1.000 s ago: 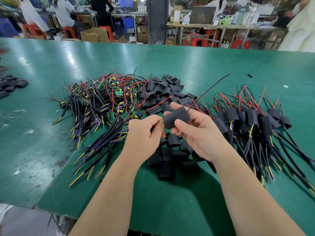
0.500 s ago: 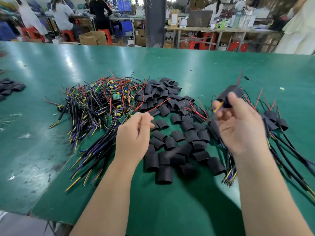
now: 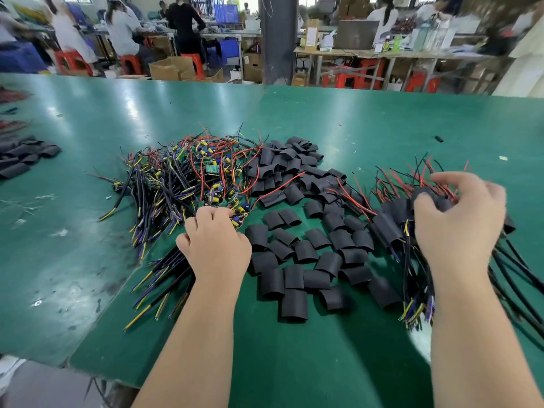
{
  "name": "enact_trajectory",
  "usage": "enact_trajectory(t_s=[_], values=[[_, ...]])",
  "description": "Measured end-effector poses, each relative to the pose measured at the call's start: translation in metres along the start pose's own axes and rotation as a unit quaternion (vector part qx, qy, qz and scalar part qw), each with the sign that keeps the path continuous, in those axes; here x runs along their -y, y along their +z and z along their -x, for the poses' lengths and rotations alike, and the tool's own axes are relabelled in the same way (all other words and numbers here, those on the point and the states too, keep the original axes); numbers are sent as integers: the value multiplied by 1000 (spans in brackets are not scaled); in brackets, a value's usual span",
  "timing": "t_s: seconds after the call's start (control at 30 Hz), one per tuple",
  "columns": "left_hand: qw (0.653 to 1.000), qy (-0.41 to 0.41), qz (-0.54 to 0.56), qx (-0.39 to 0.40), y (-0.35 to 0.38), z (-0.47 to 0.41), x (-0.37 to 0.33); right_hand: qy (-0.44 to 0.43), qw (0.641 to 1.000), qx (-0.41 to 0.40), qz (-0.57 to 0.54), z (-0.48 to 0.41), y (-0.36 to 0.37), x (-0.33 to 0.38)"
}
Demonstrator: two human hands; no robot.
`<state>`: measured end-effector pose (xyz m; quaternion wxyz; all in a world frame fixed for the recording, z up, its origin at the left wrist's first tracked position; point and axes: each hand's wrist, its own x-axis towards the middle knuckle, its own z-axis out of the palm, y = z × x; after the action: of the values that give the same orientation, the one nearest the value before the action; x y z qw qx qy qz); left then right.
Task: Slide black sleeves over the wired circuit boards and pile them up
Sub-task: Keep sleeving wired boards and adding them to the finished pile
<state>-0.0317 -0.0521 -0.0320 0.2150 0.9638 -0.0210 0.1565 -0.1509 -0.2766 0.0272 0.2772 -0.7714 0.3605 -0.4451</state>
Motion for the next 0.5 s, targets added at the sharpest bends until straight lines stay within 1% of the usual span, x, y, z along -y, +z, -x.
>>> enact_trajectory(t_s=[0.17,0.3,0.43,0.5], values=[[1000,-6,25,7,-2,-4,6,-27,996,77,-28,17,14,13],[1000,-11,21,14,-3,-6,9,-58,990,124,-42,29,24,16],[999,-14,50,2,-5,-7,10,-51,985,157,-60,35,30,17],[997,-3,74,-23,-5,-6,7,-44,983,167,-60,35,32,16]])
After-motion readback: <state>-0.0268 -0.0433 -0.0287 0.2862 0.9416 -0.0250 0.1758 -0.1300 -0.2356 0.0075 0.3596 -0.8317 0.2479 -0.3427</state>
